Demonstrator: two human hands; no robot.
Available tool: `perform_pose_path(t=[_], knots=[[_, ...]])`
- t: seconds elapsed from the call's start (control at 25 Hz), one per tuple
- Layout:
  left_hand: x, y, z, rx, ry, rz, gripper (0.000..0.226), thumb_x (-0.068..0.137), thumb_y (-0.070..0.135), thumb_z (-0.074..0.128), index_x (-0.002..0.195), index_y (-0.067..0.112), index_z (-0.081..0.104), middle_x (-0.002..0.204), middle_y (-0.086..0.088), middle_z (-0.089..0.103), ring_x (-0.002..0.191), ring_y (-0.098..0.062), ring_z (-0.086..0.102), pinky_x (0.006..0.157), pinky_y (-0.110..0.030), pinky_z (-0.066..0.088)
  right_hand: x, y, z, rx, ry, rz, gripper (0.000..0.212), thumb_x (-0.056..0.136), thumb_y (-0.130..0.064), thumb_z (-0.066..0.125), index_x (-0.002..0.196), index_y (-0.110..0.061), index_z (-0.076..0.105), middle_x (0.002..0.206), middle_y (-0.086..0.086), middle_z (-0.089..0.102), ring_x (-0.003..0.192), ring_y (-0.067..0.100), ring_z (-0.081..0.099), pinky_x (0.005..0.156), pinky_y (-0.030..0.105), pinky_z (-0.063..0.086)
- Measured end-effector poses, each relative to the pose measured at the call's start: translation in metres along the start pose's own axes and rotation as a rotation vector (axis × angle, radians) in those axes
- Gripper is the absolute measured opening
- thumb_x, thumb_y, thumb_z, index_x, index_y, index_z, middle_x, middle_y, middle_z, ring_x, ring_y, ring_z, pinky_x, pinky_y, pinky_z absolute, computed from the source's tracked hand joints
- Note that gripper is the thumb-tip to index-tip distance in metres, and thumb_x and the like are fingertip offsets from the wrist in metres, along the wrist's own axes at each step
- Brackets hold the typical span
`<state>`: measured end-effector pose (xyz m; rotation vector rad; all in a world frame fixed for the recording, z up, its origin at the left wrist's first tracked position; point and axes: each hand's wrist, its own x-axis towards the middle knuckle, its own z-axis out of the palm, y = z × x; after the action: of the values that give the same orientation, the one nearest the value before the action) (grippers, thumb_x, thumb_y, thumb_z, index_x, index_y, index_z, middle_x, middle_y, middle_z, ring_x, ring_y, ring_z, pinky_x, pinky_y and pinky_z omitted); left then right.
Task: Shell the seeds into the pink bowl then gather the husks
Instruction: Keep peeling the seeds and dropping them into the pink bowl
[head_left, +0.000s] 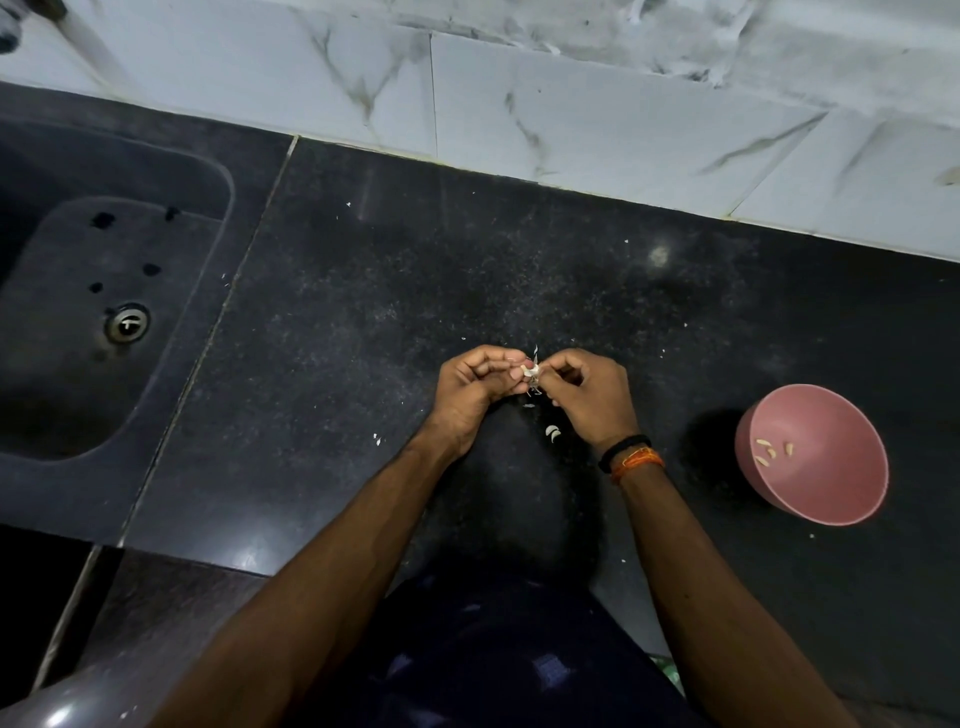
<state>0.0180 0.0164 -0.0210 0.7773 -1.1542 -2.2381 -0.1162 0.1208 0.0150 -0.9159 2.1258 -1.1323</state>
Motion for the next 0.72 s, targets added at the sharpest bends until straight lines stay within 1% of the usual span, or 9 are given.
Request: perform_pose_path(t=[0.12,0.32,0.64,0.72], knots=[[0.0003,-0.0005,-0.0001,0.005,0.001,0.011,0.019,0.086,-0.011,0.066,0.100,0.001,0.072,0.098,-0.020,0.073,0.090,-0.026,0.069,0.083,-0.032,0.059,-0.0006,0.0003,-0.0016,-0.003,0.000,-0.003,0.005,0.085,-0.019,0.075,0.080,-0.018,0.076,0.076,-0.008,0.072,0.069,0.008,0.067,0.070,0.037,0.059],[-0.0009,0.0000,-0.0007,0.011,-0.018,0.029,0.019,0.085,-0.008,0.067,0.099,0.004,0.073,0.096,-0.018,0.073,0.088,-0.025,0.067,0.081,-0.030,0.058,-0.0012,-0.0010,-0.0008,0.004,-0.014,0.008,0.006,0.085,-0.019,0.074,0.079,-0.017,0.076,0.076,-0.007,0.072,0.070,0.009,0.067,0.072,0.041,0.061],[-0.0022,-0.0001,-0.0007,0.017,-0.019,0.030,0.016,0.085,-0.003,0.064,0.098,0.004,0.072,0.094,-0.011,0.072,0.085,-0.017,0.066,0.078,-0.027,0.055,-0.0009,0.0008,0.0012,0.011,-0.009,0.044,0.007,0.086,-0.017,0.073,0.080,-0.019,0.076,0.074,-0.006,0.072,0.069,0.011,0.068,0.074,0.045,0.061],[-0.0019,-0.0003,-0.0014,0.021,-0.014,0.027,0.016,0.088,-0.005,0.063,0.099,0.003,0.071,0.093,-0.010,0.072,0.084,-0.015,0.065,0.078,-0.026,0.054,-0.0007,0.0012,-0.0001,-0.001,-0.002,0.040,0.008,0.087,-0.017,0.072,0.079,-0.019,0.076,0.073,-0.007,0.072,0.070,0.012,0.069,0.074,0.047,0.061]])
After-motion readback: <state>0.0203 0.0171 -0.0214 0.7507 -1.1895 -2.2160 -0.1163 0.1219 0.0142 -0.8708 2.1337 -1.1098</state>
